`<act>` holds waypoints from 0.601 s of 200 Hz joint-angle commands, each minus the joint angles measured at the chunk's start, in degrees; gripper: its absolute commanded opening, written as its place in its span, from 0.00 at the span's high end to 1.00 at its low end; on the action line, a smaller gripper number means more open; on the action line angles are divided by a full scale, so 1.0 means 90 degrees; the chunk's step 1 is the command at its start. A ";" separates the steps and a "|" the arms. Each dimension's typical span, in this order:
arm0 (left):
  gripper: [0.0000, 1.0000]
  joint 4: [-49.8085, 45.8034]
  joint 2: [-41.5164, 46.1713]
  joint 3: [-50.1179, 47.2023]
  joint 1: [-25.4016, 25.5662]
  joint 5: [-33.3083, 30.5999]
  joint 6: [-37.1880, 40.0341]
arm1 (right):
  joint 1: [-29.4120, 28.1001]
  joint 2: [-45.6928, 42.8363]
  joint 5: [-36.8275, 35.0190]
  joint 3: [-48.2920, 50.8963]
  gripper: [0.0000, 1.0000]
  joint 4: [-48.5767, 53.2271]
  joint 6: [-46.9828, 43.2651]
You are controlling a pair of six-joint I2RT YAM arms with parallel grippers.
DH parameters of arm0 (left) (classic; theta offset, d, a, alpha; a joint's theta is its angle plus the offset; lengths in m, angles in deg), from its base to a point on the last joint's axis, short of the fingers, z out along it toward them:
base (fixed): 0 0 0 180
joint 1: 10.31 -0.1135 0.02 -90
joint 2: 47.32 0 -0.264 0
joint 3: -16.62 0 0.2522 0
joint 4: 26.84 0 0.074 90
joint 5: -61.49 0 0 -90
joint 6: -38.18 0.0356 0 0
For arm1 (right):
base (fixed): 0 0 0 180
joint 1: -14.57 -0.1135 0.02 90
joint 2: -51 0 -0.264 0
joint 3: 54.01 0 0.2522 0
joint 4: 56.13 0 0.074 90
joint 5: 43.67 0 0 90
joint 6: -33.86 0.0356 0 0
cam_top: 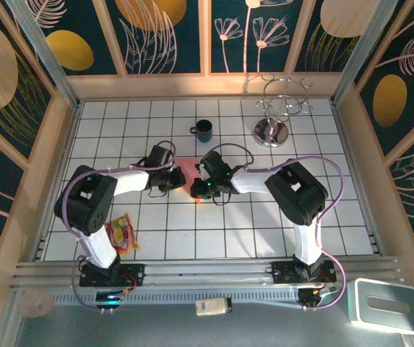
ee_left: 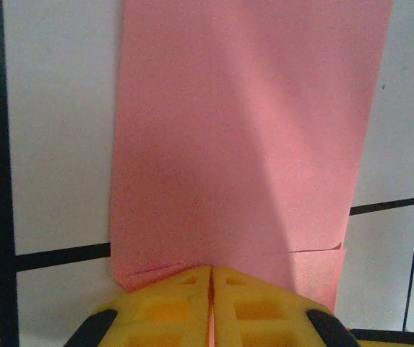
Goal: Fold a paper plane with a square sheet of paper (pick it up from the middle)
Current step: Third fold the triangle at the center of the table.
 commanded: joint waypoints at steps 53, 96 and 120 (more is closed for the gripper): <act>0.93 -0.0668 -0.0366 -0.0009 -0.0025 -0.0866 -0.0081 | 0.0084 -0.0358 0.0685 -0.0223 0.93 0.0403 0.0058; 0.93 -0.0736 -0.0427 -0.0016 -0.0023 -0.0901 -0.0083 | 0.0084 0.0132 0.0881 -0.0469 0.95 0.0236 0.0197; 0.93 -0.0749 -0.0452 -0.0026 -0.0020 -0.0887 -0.0044 | 0.0084 0.0277 0.0741 -0.0593 0.95 0.0325 0.0180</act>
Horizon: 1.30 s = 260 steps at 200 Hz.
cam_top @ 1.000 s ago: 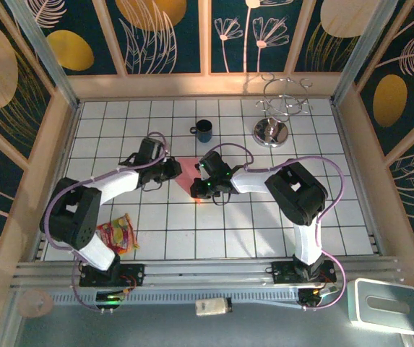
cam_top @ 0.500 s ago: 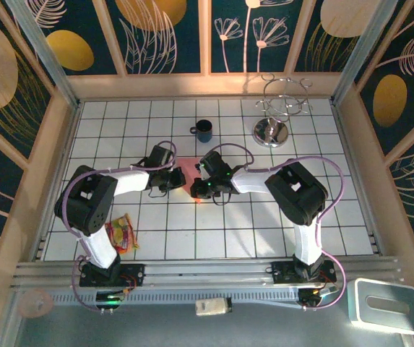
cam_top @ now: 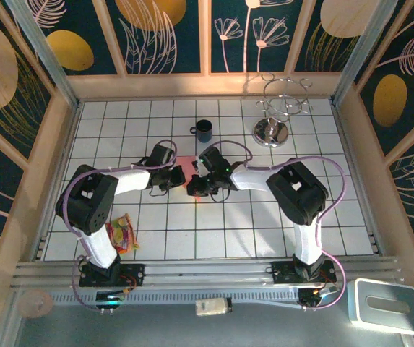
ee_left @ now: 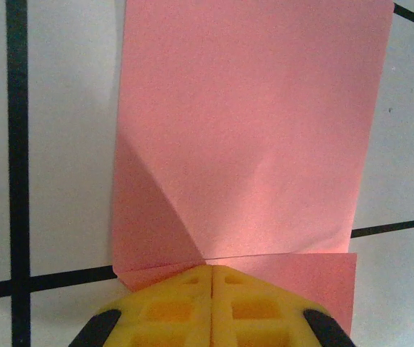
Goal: Fold a paper plane with a square sheet of paper (pick it up from the middle)
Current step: Third fold the triangle at the center of the table.
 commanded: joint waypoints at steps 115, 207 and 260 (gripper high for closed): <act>0.94 -0.0985 -0.0500 -0.0074 -0.0048 -0.0813 0.0277 | 0.0145 0.0468 -0.0236 -0.0103 0.97 0.0257 -0.0011; 0.95 -0.1237 -0.0666 0.0107 -0.0048 -0.1140 0.0402 | 0.0175 -0.0619 -0.0079 0.1806 0.98 0.0112 -0.0179; 0.92 -0.0973 -0.0301 0.0277 -0.0047 -0.0515 0.0183 | 0.0191 -0.1524 -0.0565 0.1647 0.98 -0.0048 -0.0296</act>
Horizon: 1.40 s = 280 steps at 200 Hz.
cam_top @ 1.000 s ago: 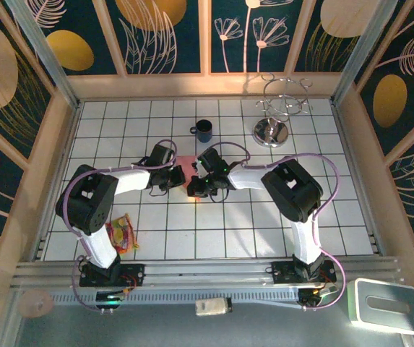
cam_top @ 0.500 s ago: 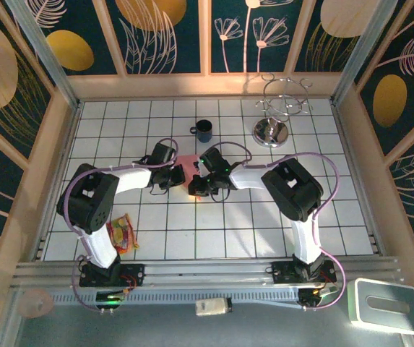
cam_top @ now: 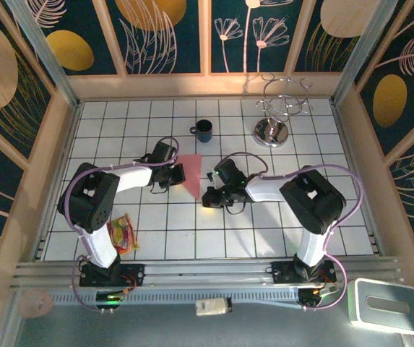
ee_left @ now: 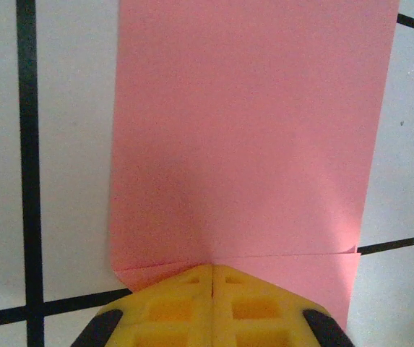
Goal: Fold a paper plane with a square sheet of paper (pick it up from the middle)
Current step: Third fold the triangle at the center of the table.
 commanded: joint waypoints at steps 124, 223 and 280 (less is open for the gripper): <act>0.54 0.1179 0.1763 -0.1269 -0.0798 0.1159 -0.1337 | 0.0017 0.0900 -0.0635 -0.1628 0.85 -0.0634 0.0793; 0.62 0.1181 0.0903 -0.1285 -0.0801 0.1528 -0.1356 | 0.0147 0.1538 -0.0670 -0.1769 0.84 -0.0098 0.0776; 0.71 0.0976 0.0667 -0.0927 -0.0807 0.1377 -0.1272 | 0.0159 0.1642 -0.0600 -0.1690 0.85 -0.0030 0.0729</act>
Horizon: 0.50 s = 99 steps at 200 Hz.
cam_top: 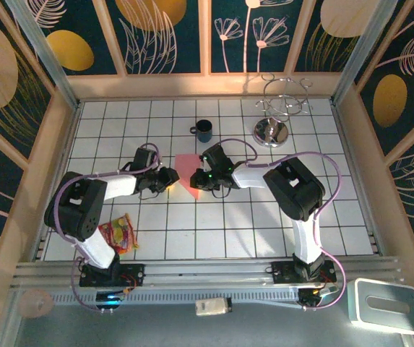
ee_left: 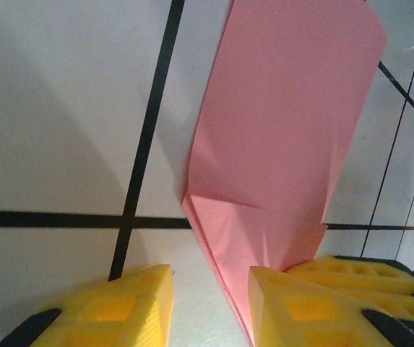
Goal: Fold a paper plane with a square sheet of paper (pick it up from the middle)
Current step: Third fold the triangle at the center of the table.
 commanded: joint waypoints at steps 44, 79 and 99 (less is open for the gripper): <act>0.70 -0.0550 -0.0391 0.0580 0.0003 -0.0503 0.0121 | 0.0052 0.0265 -0.0071 0.0072 0.85 0.0314 -0.0001; 0.67 -0.0598 -0.0447 0.0651 0.0003 -0.0541 0.0086 | 0.0071 0.0254 -0.0066 0.0131 0.85 0.0280 0.0004; 0.72 -0.0401 -0.0442 0.0651 -0.0001 -0.0284 0.0072 | 0.0063 0.0260 -0.0061 0.0139 0.86 0.0278 -0.0001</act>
